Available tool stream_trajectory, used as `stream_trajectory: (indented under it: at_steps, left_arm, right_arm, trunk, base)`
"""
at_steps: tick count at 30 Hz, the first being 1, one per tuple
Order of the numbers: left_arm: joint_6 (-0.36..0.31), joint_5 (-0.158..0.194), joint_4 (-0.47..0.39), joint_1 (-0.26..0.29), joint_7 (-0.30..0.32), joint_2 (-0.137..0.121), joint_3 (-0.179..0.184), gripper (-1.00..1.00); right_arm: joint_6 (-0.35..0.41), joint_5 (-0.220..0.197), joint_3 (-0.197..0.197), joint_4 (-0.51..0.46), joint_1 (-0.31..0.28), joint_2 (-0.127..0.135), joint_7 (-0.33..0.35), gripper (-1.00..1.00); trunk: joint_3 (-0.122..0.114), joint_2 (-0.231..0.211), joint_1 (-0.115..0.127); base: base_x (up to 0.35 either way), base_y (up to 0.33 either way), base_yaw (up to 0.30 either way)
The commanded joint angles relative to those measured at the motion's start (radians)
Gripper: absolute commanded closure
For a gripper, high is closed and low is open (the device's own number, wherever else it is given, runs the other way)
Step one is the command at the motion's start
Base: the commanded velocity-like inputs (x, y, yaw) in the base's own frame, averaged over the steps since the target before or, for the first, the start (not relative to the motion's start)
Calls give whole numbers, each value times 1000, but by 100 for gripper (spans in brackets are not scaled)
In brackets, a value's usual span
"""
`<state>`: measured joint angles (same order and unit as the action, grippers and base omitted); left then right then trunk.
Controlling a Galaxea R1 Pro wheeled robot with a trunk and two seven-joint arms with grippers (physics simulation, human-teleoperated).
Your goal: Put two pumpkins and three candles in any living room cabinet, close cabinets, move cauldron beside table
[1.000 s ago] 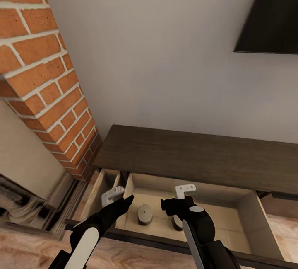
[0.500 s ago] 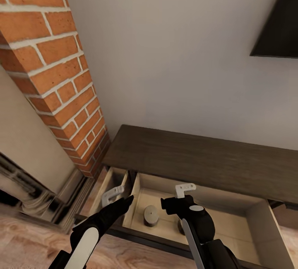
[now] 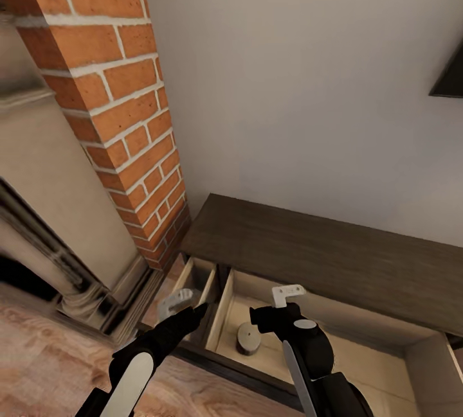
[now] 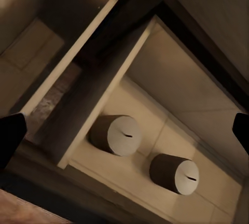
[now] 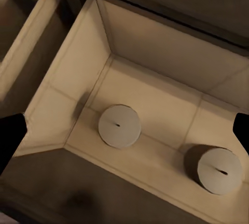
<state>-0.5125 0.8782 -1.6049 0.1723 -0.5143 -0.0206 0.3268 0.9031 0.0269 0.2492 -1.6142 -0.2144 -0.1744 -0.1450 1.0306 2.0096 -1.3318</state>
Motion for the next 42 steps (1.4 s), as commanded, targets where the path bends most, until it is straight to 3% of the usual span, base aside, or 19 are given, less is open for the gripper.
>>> stream_trajectory:
  at_steps: [1,17,28,42]
  left_arm:
    - [0,10,-1,1,-10,-1,2,-100]
    - [6,-3,2,-23,-19,-7,-6,-100]
    - [5,-6,6,-23,-18,-7,-8,-100]
    - [17,0,16,-23,-21,-7,-8,-100]
  right_arm:
    - [5,2,1,-1,0,0,-2,-100]
    - [3,2,-1,-1,0,1,-2,-100]
    - [3,2,-1,-1,0,1,-2,-100]
    - [3,2,-1,-1,-2,1,-2,-100]
  trunk:
    - [0,0,0]
    - [-14,0,0]
    - [-22,0,0]
    - [-31,0,0]
  base:
    - [0,0,250]
    - [-3,-2,261]
    - [-238,-102,272]
    - [-8,-2,279]
